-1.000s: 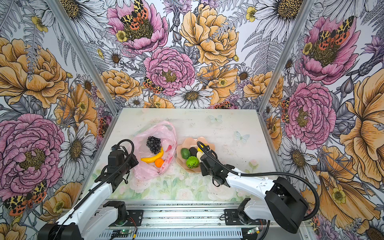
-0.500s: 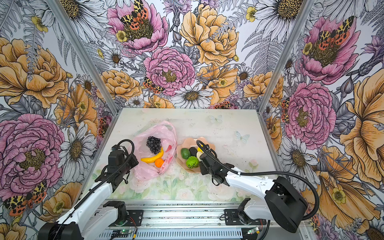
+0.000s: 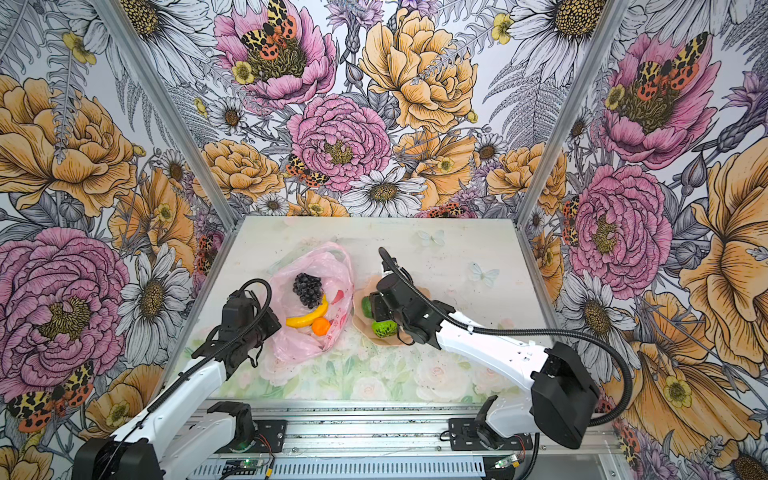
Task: Take the fake fruits out of the plastic bag
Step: 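Move the right gripper back into the bag toward the orange, then close the right gripper on the orange inside the bag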
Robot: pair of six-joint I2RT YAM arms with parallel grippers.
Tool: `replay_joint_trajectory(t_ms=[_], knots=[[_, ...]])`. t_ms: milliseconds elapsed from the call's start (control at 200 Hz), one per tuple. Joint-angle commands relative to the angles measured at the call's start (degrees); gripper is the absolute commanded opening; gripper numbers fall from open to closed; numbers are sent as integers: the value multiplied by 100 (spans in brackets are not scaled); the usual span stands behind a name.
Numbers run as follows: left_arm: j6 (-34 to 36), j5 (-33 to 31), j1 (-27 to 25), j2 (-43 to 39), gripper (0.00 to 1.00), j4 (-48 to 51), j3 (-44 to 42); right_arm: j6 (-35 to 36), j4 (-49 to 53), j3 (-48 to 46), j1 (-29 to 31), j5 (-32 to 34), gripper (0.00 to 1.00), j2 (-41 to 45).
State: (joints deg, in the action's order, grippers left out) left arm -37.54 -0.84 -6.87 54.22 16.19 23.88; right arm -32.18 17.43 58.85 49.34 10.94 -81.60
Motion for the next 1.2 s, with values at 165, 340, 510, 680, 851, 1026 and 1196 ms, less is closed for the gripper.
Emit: replay_joint_trajectory(t_ms=[165,340,510,680,851,1026,1196], knots=[[-359,204,-283,348,0,193,-85,-391,44,1451,612,-717,58,-1657],[-348,235,-334,497,0,183,-89,-538,62,1963,813,-890,58,-2371],[-351,225,-400,669,0,176,-76,-740,170,2269,865,-905,58,-2831],[-359,166,-407,566,0,152,-107,-951,396,2447,978,-572,57,-3094],[-359,157,-409,507,0,117,-144,-975,496,2527,1005,-471,61,-3335],[-351,174,-399,562,0,78,-129,-978,495,2734,1095,-586,62,-3648],[-347,183,-386,555,0,70,-137,-988,595,2868,1091,-382,62,-3870]])
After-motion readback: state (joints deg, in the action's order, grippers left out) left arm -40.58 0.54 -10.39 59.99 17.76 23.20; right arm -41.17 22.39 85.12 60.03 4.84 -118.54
